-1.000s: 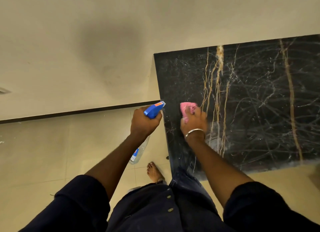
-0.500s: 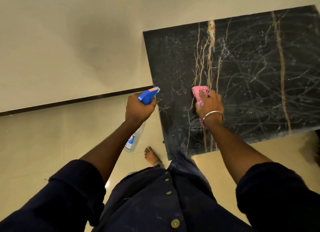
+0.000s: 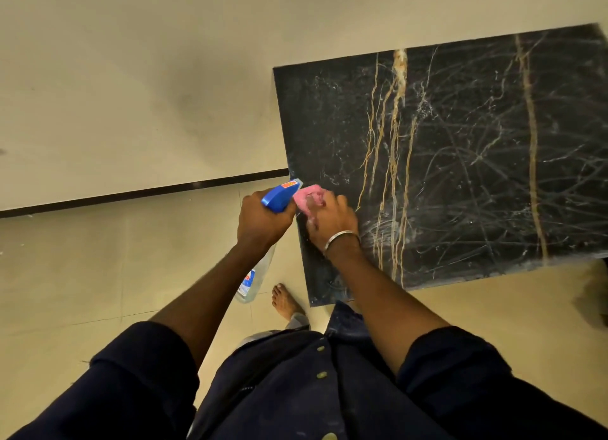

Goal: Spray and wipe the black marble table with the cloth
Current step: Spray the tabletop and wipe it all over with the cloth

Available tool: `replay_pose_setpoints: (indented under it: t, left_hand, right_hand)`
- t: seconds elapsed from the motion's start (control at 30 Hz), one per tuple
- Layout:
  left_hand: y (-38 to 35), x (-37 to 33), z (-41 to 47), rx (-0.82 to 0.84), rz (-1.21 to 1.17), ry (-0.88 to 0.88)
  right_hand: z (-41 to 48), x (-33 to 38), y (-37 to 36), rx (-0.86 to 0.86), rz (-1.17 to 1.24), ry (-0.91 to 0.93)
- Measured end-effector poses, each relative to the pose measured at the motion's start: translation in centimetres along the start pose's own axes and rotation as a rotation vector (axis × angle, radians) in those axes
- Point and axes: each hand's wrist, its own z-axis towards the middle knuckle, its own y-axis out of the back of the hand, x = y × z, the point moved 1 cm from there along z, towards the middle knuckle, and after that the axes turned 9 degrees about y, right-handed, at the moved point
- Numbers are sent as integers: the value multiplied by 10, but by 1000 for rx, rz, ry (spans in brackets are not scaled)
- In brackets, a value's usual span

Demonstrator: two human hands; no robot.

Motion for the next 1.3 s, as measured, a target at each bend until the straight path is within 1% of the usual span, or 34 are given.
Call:
replay_pose_setpoints:
  t: [0.17, 0.23, 0.3, 0.37, 0.47, 0.6, 0.7, 0.77, 0.87, 0.93, 1.03, 1.1, 1.2, 1.23, 1.3]
  left_hand:
    - [-8, -9, -3, -21, 1, 38]
    - [-10, -12, -4, -45, -3, 48]
    - [-13, -15, -6, -66, 1, 45]
    - [-15, -18, -10, -90, 8, 50]
    - [-16, -15, -14, -123, 2, 55]
    - [-14, -12, -17, -147, 29, 62]
    - [-12, -8, -18, -124, 50, 47]
    - [-12, -3, -19, -99, 50, 41]
    - [-11, 1, -22, -64, 43, 39]
    - [-10, 4, -23, -56, 31, 30]
    - [-8, 6, -27, -45, 26, 33]
    - [-8, 6, -30, -32, 27, 26]
    - [-8, 7, -36, -15, 37, 6]
    - [-8, 8, -38, -8, 42, 3]
    - [-11, 8, -45, 7, 41, -16]
  right_hand:
    - [-18, -108, 11, -87, 30, -306]
    - [-24, -138, 16, -115, 57, -413]
    - [-25, -147, 18, -125, 60, -465]
    - [-24, -135, 15, -139, 72, -490]
    - [-17, -93, 13, -154, 100, -418]
    - [-14, -21, 2, -69, 80, -147]
    - [-23, 23, -10, -23, 54, -15]
    - [-29, 31, -11, -27, 51, 42]
    - [-31, 13, -8, -3, 16, 121]
    - [-32, -17, -5, 3, 17, 48]
    - [-45, -70, -1, -64, -17, -146]
    - [-51, -91, 1, -72, -18, -253]
    - [-50, -80, 3, -61, -43, -353]
    - [-50, -67, 2, -58, -48, -354]
    - [-53, -33, -6, -54, -38, -296]
